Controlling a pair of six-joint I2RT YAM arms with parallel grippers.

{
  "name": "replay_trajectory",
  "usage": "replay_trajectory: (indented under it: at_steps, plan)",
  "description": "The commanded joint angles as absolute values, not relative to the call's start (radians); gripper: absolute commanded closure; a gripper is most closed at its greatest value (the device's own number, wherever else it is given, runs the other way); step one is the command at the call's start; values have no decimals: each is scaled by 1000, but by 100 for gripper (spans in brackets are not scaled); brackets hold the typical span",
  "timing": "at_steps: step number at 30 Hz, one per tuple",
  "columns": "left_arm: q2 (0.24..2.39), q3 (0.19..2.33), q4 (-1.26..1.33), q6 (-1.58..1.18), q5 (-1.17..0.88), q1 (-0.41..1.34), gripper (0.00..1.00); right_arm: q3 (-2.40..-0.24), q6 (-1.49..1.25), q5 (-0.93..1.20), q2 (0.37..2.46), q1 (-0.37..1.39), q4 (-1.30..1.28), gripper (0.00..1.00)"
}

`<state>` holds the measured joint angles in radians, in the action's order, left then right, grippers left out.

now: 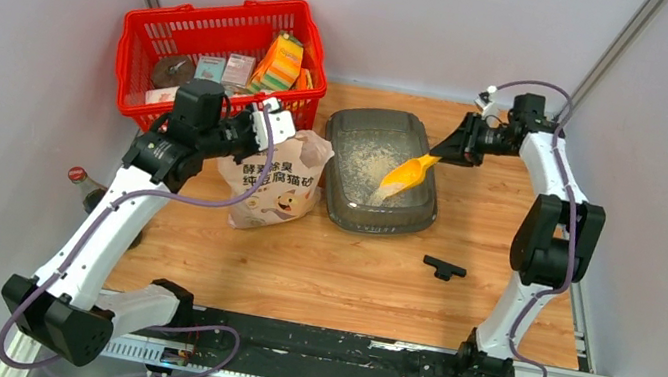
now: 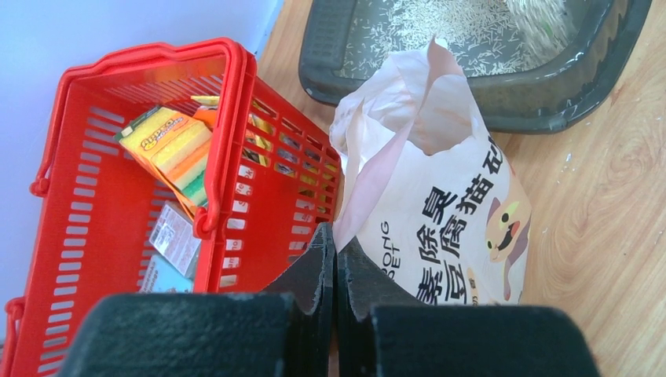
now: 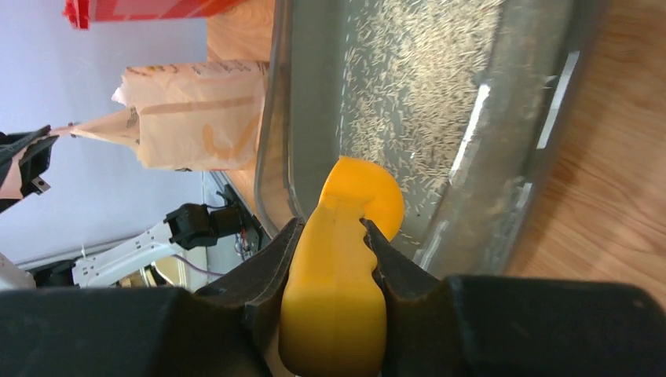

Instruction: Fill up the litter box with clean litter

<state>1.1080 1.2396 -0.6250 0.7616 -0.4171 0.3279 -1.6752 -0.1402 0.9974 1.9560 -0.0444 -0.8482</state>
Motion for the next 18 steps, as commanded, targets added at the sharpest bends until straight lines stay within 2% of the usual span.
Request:
replay_trajectory:
  at_steps: [1,8,13,15,18]
  plan:
    - [1057,1236,-494,749,-477,336,100,-1819,-80,986,1926,-103,-870,100]
    - [1045,1215,-494,729,-488,336,100,-2046,39,821,2026,-54,-861,100]
    - [1023,1206,-499,707,-485,336,100,-2023,150,703,1970,67,-893,100]
    - [1014,1201,-503,703,-482,336,100,-2004,198,588,1913,103,-882,100]
    - [1009,1193,-503,696,-486,336,100,-1909,229,522,1801,149,-751,100]
